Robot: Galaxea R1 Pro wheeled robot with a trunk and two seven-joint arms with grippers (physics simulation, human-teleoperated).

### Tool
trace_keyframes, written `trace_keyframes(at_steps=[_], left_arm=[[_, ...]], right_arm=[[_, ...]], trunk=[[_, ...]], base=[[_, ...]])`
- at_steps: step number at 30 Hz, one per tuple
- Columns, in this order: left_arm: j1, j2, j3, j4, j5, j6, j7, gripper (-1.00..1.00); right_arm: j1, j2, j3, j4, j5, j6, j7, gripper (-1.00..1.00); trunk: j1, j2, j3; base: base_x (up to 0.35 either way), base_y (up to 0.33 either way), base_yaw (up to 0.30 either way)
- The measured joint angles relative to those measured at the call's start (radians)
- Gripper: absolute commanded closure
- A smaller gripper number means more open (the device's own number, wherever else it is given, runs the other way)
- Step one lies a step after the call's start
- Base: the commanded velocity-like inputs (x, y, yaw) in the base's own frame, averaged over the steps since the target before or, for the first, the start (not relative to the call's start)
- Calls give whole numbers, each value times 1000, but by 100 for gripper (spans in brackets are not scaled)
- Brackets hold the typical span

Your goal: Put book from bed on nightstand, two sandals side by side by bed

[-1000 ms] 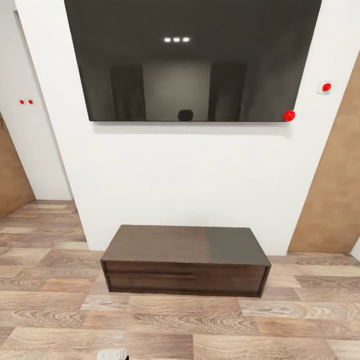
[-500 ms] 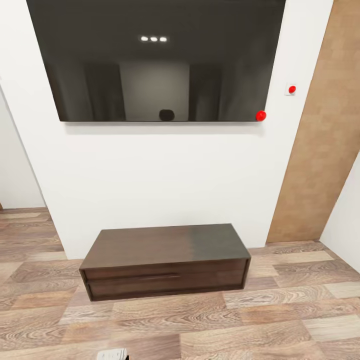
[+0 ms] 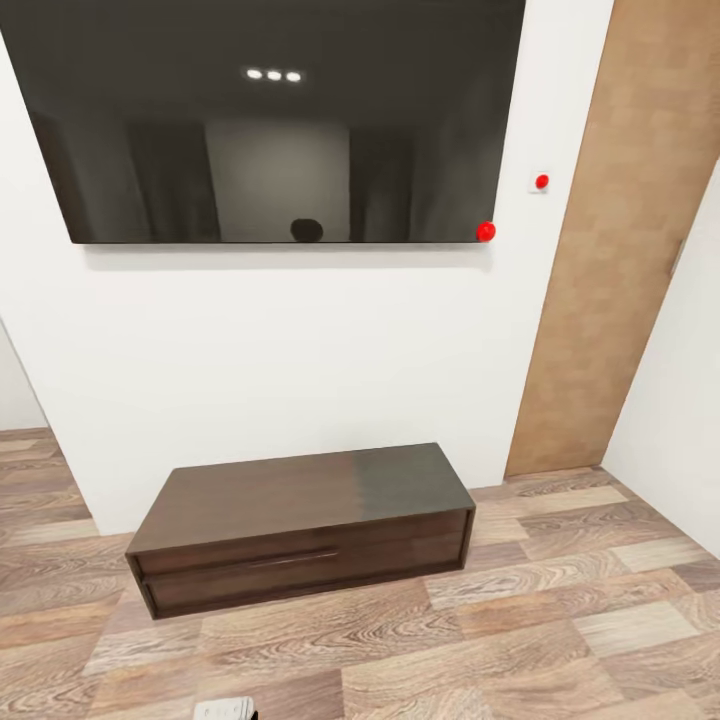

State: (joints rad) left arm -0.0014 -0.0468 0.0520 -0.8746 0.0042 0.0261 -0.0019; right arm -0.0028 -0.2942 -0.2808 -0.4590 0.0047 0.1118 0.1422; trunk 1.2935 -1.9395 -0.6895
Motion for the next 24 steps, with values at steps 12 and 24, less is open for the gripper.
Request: trace_keyframes(at_steps=[12,24], left_arm=[[0,-5,-3,-125,2,4,0,-100],[0,-43,-8,-414,3,141,-1,-100]], right_arm=[[-6,-1,-1,-279,3,107,-2,-100],[-110,-2,-2,-475,6,590,4,-100]], trunk=[[0,0,0],[0,0,0]], base=[[0,0,-8],[0,0,0]])
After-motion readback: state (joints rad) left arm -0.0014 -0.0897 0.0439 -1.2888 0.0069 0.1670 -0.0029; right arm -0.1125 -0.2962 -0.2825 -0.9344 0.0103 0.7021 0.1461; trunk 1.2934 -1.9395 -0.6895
